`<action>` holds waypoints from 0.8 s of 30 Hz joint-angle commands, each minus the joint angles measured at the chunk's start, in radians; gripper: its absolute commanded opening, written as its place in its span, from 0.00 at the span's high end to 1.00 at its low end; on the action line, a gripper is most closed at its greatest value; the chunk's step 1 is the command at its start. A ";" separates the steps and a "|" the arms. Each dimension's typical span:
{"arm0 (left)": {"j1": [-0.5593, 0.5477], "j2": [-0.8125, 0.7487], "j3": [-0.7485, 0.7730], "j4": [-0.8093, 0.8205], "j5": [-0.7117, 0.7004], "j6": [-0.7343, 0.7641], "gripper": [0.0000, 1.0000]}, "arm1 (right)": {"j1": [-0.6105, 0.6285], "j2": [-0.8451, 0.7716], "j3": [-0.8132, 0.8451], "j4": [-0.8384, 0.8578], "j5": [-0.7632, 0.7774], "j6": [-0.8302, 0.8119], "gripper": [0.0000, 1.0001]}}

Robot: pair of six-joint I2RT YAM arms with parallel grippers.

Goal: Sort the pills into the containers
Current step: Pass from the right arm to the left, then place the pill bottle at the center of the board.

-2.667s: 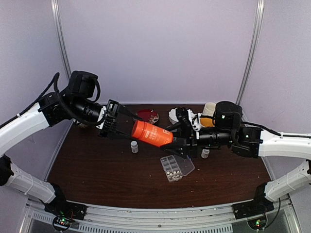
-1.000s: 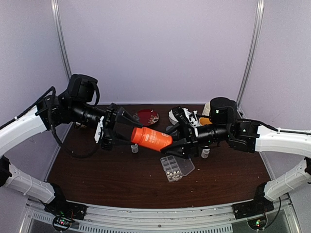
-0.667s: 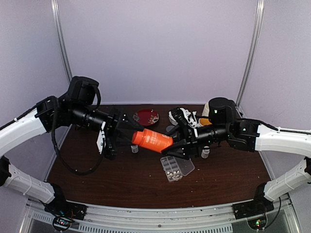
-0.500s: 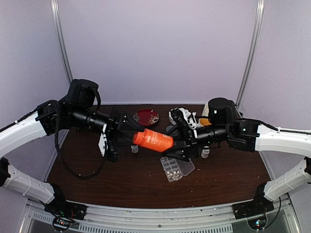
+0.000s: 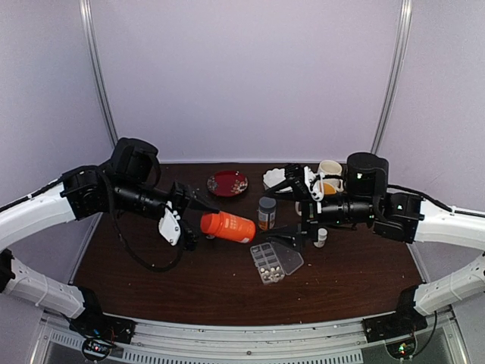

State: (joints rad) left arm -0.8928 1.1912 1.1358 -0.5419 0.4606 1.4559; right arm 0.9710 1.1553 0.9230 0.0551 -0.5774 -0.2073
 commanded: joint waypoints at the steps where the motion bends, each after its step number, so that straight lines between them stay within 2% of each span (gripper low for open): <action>1: 0.000 -0.031 -0.004 0.021 -0.108 -0.386 1.00 | 0.003 -0.035 -0.038 0.007 0.096 -0.034 0.00; 6: 0.000 -0.015 -0.011 -0.013 -0.202 -0.688 1.00 | -0.005 -0.046 -0.059 0.028 0.107 -0.029 0.00; 9: 0.000 0.046 0.029 -0.044 -0.367 -0.955 1.00 | -0.009 -0.042 -0.064 0.034 0.109 -0.022 0.00; 11: 0.000 0.126 0.113 -0.145 -0.507 -1.120 1.00 | -0.011 -0.042 -0.072 0.045 0.114 -0.016 0.00; 13: 0.003 0.224 0.227 -0.304 -0.577 -1.224 1.00 | -0.013 -0.045 -0.082 0.058 0.117 -0.015 0.00; 15: 0.014 0.320 0.327 -0.478 -0.595 -1.273 1.00 | -0.016 -0.045 -0.088 0.068 0.114 -0.012 0.00; 17: 0.045 0.392 0.369 -0.560 -0.613 -1.336 1.00 | -0.021 -0.042 -0.090 0.075 0.109 -0.008 0.00; 20: 0.120 0.426 0.373 -0.585 -0.608 -1.406 1.00 | -0.023 -0.042 -0.095 0.084 0.104 -0.002 0.00; 24: 0.184 0.381 0.336 -0.539 -0.588 -1.452 1.00 | -0.025 -0.054 -0.114 0.087 0.111 0.001 0.00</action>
State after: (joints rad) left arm -0.7628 1.6325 1.4788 -1.0424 -0.1070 0.1253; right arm 0.9520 1.1255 0.8356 0.1059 -0.4873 -0.2218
